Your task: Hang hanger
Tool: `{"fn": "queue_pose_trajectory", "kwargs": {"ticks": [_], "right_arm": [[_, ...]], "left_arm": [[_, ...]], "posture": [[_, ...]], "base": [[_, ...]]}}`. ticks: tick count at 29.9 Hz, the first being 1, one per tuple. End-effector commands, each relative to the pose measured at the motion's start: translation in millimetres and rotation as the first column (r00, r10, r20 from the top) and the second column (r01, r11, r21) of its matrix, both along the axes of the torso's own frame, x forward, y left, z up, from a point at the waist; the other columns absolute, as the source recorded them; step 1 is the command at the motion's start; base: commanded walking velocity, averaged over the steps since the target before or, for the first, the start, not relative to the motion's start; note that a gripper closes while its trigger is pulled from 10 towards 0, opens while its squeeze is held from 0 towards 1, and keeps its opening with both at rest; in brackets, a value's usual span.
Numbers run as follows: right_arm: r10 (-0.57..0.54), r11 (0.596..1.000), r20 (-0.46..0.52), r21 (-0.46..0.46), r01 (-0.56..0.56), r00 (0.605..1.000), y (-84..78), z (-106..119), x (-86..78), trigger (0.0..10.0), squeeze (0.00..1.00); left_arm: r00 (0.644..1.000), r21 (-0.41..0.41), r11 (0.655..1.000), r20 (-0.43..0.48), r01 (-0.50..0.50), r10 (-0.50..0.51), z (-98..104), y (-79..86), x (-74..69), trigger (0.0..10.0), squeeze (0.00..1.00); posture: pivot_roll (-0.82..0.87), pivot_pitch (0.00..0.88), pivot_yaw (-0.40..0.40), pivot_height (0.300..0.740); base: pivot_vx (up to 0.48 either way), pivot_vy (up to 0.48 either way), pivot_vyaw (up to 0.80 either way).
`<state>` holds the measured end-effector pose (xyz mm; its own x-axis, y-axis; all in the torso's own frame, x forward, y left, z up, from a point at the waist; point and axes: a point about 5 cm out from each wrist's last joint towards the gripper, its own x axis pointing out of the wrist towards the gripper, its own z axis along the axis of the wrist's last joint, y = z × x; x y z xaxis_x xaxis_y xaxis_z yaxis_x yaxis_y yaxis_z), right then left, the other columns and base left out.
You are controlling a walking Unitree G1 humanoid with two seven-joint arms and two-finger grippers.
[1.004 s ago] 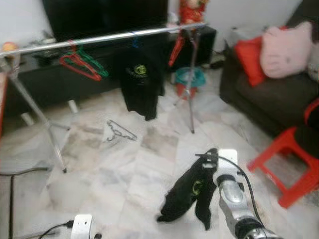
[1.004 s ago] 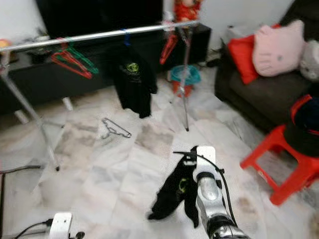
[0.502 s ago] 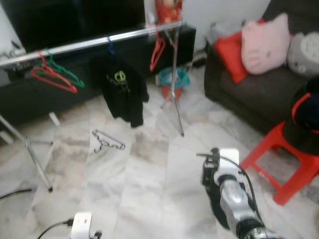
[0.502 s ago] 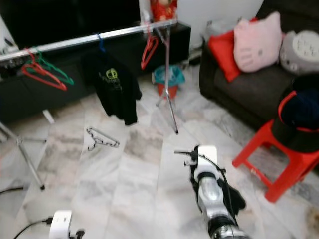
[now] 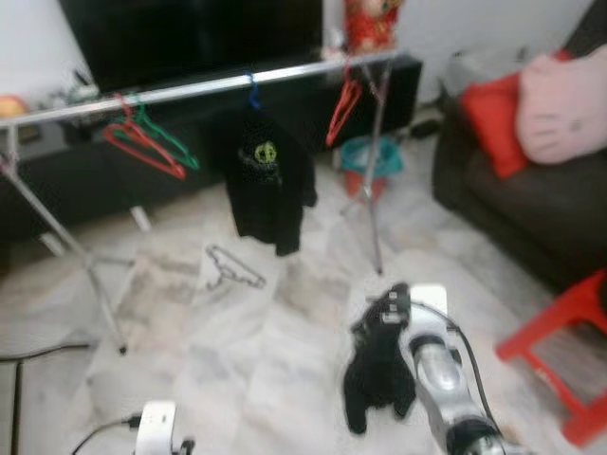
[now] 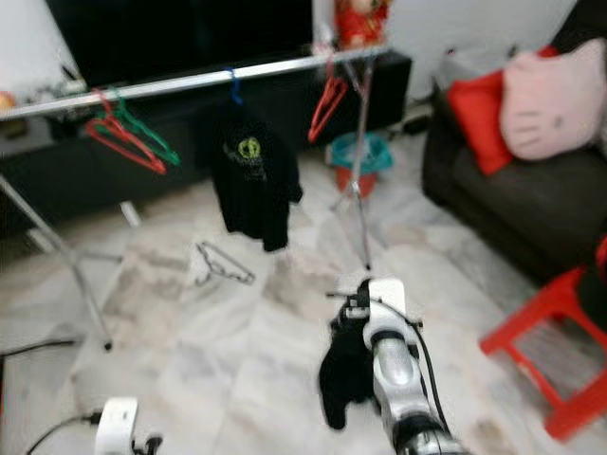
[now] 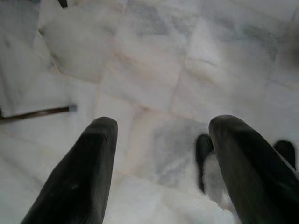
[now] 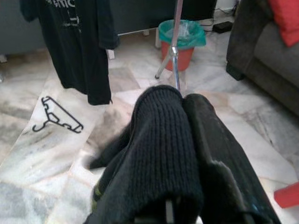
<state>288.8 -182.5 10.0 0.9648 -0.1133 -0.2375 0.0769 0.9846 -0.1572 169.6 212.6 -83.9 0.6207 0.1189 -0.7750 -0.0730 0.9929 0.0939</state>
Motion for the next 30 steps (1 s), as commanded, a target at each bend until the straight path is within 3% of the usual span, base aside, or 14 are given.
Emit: {"fn": "queue_pose_trajectory", "kwargs": {"ticks": [1, 11, 18, 30], "right_arm": [[0.013, 1.0, 0.046, 0.017, -0.014, 0.999, 6.1, 8.6, 7.3, 10.0, 0.0], [0.024, 1.0, 0.037, 0.001, -0.024, 0.999, 5.9, 6.7, 5.7, 10.0, 0.0], [0.042, 0.999, 0.038, -0.001, -0.042, 0.998, 8.9, 6.4, 5.4, 10.0, 0.0], [0.032, 0.999, 0.04, 0.009, -0.032, 0.999, 8.7, 7.4, 6.6, 10.0, 0.0]], "left_arm": [[1.0, 0.019, 1.0, 0.004, -0.01, 0.01, 1.7, 8.0, 0.0, 10.0, 0.0], [1.0, 0.017, 1.0, 0.0, -0.011, 0.011, 0.8, 7.6, -1.8, 10.0, 0.0], [1.0, 0.016, 1.0, -0.001, -0.014, 0.014, 0.6, 7.4, -2.2, 10.0, 0.0], [1.0, 0.017, 1.0, 0.003, -0.017, 0.017, 1.2, 7.8, -1.0, 10.0, 0.0]], "posture": [[-0.06, 0.0, 0.028, 0.736], [-0.07, 0.0, 0.025, 0.736], [-0.07, 0.0, 0.022, 0.736], [-0.06, 0.0, 0.024, 0.736]], "base": [[0.27, 0.0, 0.0], [0.275, 0.0, 0.0], [0.274, 0.0, 0.69], [0.275, 0.0, 0.0]]}}
